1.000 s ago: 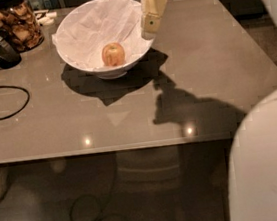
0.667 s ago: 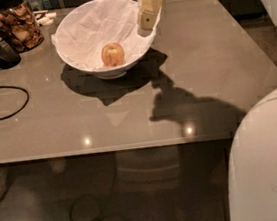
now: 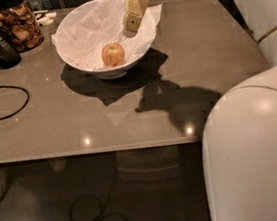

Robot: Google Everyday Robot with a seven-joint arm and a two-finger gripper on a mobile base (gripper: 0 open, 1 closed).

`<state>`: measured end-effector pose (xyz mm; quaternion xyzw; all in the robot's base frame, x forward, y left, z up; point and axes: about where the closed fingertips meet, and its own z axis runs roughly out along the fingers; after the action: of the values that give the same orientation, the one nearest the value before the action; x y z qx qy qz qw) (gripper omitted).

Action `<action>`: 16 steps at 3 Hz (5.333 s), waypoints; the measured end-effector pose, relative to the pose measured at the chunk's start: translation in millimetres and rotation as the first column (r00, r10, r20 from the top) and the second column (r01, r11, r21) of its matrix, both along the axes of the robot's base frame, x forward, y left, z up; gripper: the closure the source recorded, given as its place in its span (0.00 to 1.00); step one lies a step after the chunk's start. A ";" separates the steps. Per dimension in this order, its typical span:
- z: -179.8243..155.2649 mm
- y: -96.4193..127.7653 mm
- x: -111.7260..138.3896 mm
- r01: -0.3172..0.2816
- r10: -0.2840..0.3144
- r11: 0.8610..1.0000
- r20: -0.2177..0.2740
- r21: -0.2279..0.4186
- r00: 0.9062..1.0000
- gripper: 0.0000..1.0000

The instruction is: Pick apple from white bowl

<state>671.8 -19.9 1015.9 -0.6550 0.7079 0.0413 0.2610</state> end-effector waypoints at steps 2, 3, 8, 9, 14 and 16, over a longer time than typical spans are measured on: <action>-17.7 27.2 27.2 -0.028 0.028 0.999 -0.032 0.024 0.999 0.04; -34.7 41.7 38.8 -0.045 0.047 0.999 -0.063 0.029 0.997 0.20; -103.3 51.2 57.5 -0.024 0.040 0.997 -0.209 0.077 0.977 0.25; -113.4 49.3 58.6 -0.016 0.035 0.996 -0.233 0.084 0.972 0.26; -140.8 61.2 67.8 -0.038 0.060 0.996 -0.270 0.086 0.961 0.28; -154.2 63.2 69.6 -0.036 0.062 0.995 -0.296 0.092 0.953 0.28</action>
Offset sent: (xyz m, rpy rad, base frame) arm 0.0384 0.0251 -0.0145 -0.0019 0.0980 0.0508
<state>741.4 43.3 861.7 -0.6469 0.7203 0.1764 0.1777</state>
